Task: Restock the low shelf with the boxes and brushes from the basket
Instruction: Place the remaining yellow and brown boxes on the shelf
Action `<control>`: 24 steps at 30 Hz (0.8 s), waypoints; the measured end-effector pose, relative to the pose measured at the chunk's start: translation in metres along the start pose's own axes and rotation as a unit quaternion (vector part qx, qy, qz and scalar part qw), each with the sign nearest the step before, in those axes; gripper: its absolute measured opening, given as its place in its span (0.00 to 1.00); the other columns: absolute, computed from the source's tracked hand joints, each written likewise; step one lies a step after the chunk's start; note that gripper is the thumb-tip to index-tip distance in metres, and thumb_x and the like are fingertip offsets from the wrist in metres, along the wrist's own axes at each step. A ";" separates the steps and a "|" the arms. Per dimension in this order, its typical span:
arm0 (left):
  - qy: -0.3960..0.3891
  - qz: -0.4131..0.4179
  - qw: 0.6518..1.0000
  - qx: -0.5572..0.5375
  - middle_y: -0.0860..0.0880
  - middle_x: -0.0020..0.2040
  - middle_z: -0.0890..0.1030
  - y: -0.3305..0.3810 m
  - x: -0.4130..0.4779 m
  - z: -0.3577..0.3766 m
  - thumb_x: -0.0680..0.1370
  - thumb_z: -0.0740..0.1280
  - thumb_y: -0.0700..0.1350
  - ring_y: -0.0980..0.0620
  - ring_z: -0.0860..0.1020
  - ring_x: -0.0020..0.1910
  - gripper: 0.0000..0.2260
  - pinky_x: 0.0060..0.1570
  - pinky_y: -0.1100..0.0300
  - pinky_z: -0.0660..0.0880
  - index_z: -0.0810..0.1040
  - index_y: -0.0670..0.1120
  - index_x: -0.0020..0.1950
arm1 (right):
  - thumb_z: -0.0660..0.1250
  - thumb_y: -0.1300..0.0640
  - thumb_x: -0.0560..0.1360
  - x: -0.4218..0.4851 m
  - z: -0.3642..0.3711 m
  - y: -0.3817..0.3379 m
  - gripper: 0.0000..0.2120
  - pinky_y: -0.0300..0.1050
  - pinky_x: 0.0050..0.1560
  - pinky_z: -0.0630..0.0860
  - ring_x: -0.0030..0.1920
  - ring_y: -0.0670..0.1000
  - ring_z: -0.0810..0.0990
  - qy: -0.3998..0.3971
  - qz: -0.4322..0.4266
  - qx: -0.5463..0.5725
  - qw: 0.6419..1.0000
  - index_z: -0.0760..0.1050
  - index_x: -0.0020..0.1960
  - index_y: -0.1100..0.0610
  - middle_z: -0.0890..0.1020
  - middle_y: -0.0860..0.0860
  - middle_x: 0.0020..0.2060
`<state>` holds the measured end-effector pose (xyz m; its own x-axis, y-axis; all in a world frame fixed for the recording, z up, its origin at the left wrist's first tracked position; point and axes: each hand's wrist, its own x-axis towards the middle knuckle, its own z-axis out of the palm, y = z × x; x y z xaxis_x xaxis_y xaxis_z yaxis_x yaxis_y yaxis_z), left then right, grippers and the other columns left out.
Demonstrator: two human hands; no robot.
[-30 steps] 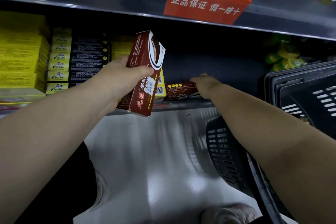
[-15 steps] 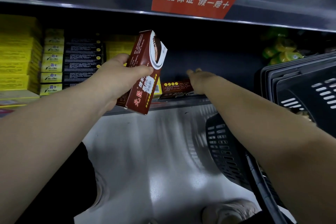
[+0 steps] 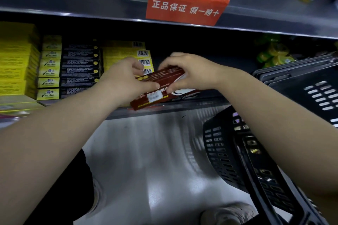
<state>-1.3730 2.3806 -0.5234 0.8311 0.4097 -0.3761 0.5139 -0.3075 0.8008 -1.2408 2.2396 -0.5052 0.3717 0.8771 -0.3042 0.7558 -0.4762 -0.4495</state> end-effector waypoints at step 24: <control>-0.070 0.056 0.995 0.051 0.56 0.49 0.81 0.006 0.003 0.005 0.77 0.65 0.44 0.53 0.79 0.49 0.08 0.49 0.57 0.76 0.78 0.50 0.55 | 0.78 0.46 0.62 0.039 0.055 0.104 0.50 0.61 0.64 0.64 0.70 0.61 0.58 -0.162 0.273 -0.137 0.938 0.50 0.74 0.42 0.63 0.54 0.69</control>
<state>-1.3665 2.3754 -0.5218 0.9023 0.2464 -0.3538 0.4291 -0.4330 0.7927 -1.1771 2.2211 -0.6100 0.5931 0.4214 -0.6861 0.6276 -0.7757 0.0661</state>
